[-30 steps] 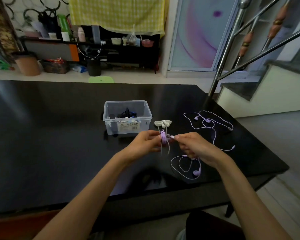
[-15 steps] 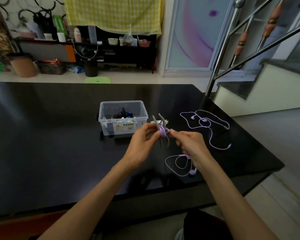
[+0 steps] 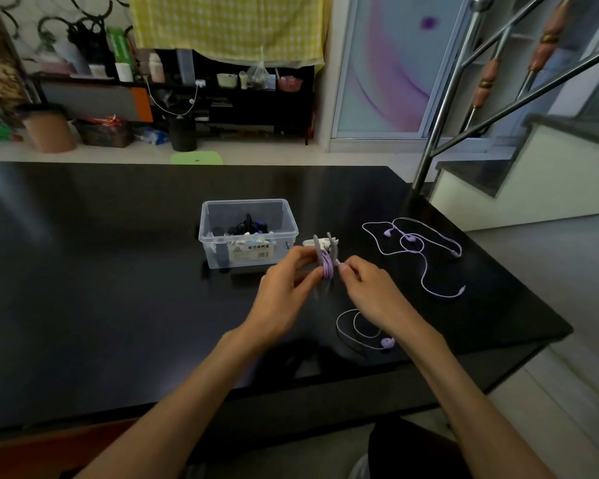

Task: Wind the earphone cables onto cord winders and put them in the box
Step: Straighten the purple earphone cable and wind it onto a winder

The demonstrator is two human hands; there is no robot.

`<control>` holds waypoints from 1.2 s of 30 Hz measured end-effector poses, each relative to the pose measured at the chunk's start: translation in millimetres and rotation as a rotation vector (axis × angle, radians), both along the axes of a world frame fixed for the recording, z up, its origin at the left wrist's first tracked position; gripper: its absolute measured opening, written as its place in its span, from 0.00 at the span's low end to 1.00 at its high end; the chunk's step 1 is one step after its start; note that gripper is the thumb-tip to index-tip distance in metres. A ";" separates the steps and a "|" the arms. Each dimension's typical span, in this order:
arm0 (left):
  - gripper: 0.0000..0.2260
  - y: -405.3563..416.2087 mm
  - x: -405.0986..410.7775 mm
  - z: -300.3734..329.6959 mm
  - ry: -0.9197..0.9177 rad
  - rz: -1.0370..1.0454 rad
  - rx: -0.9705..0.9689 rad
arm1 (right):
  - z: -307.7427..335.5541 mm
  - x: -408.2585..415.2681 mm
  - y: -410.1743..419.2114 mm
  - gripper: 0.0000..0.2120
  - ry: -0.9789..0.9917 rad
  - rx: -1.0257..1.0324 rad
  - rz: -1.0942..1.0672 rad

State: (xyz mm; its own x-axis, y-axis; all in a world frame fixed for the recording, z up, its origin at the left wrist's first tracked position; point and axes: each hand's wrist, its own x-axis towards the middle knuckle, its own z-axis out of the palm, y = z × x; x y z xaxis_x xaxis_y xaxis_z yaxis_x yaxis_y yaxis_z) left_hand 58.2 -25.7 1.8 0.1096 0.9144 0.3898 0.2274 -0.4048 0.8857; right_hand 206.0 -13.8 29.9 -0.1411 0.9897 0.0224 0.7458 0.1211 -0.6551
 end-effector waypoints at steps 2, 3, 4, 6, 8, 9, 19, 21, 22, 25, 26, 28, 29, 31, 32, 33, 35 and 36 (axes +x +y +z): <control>0.13 -1.4 0.9 1.7 -0.026 0.005 0.012 | 1.5 0.0 -2.4 0.12 0.019 0.032 0.018; 0.13 -1.8 1.1 2.8 -0.030 0.007 0.018 | 2.4 0.2 -4.2 0.12 0.038 0.050 0.023; 0.14 -1.9 1.4 3.5 -0.031 0.009 0.022 | 3.1 0.5 -5.7 0.13 0.037 0.073 0.030; 0.13 -2.1 0.9 1.8 -0.021 0.019 0.030 | 3.8 0.1 -8.8 0.13 -0.057 0.108 0.054; 0.12 -2.6 1.0 -2.7 -0.001 0.034 0.037 | 4.2 -0.8 -12.1 0.12 -0.241 0.126 0.088; 0.11 -2.8 1.5 -5.4 0.010 0.045 0.042 | 4.9 -1.1 -13.7 0.12 -0.332 0.140 0.103; 0.10 -4.0 -4.7 -0.5 -0.028 0.090 0.033 | 8.4 -5.9 -18.0 0.12 -0.356 0.247 0.156; 0.10 -1.5 -6.0 3.0 -0.055 0.073 0.025 | 5.4 -9.1 -19.6 0.12 -0.118 0.206 0.120; 0.10 -0.6 -6.0 4.5 -0.081 0.062 0.012 | 5.5 -9.9 -19.8 0.12 0.024 0.186 0.089; 0.10 -0.3 -5.1 11.0 -0.232 0.010 -0.038 | 14.0 -8.9 -18.6 0.14 0.392 0.071 0.016; 0.10 -0.7 -4.1 13.2 -0.273 -0.007 -0.056 | 18.0 -7.4 -18.4 0.15 0.484 0.011 0.005; 0.09 -1.4 -2.3 16.7 -0.333 -0.035 -0.092 | 24.5 -3.3 -19.4 0.14 0.645 -0.053 0.003; 0.10 -1.7 -1.7 18.2 -0.365 -0.048 -0.109 | 26.3 -0.9 -20.4 0.11 0.692 -0.032 -0.005; 0.12 -2.0 -1.3 20.0 -0.412 -0.074 -0.135 | 27.3 3.3 -22.9 0.07 0.738 0.042 -0.046; 0.12 -2.1 -1.3 20.7 -0.424 -0.085 -0.144 | 26.6 5.0 -23.5 0.06 0.778 0.055 -0.059; 0.12 -2.9 -0.9 21.4 -0.430 -0.098 -0.152 | 25.7 5.8 -24.1 0.07 0.828 0.032 -0.065; 0.12 -4.1 0.5 21.4 -0.429 -0.124 -0.169 | 23.4 5.1 -24.0 0.15 0.892 -0.050 -0.080; 0.12 -4.3 1.8 20.7 -0.435 -0.134 -0.180 | 22.4 3.7 -23.3 0.19 0.909 -0.078 -0.085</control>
State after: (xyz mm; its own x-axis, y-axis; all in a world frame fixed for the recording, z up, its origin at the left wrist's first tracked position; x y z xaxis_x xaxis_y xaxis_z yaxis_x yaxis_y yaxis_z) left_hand 60.0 -30.0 22.5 0.0935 0.9604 0.2623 -0.2229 -0.2366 0.9457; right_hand 209.7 -37.1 52.3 -0.0285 0.9993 0.0221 -0.0566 0.0205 -0.9982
